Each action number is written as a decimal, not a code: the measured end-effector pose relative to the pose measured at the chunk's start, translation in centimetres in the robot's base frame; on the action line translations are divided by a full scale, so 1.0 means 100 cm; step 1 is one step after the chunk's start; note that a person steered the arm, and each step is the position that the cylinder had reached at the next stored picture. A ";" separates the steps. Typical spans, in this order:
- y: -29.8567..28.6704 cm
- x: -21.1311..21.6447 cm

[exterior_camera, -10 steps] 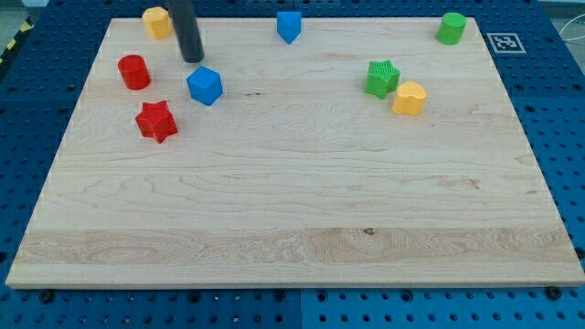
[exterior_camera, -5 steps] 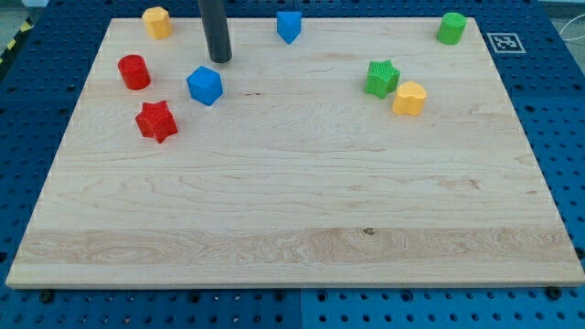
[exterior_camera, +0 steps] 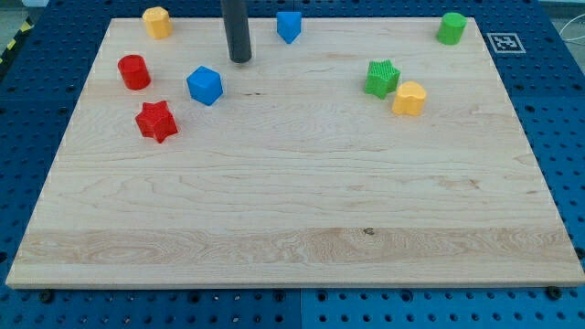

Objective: Move the green star closer to the blue cube

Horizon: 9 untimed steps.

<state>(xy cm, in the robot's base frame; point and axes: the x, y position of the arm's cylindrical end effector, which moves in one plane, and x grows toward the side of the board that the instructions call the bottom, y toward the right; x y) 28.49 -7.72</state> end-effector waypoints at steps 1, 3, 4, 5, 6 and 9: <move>0.012 0.000; 0.035 0.000; 0.045 0.000; 0.057 0.000; 0.073 0.000; 0.143 -0.008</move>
<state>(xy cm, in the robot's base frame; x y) 27.66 6.60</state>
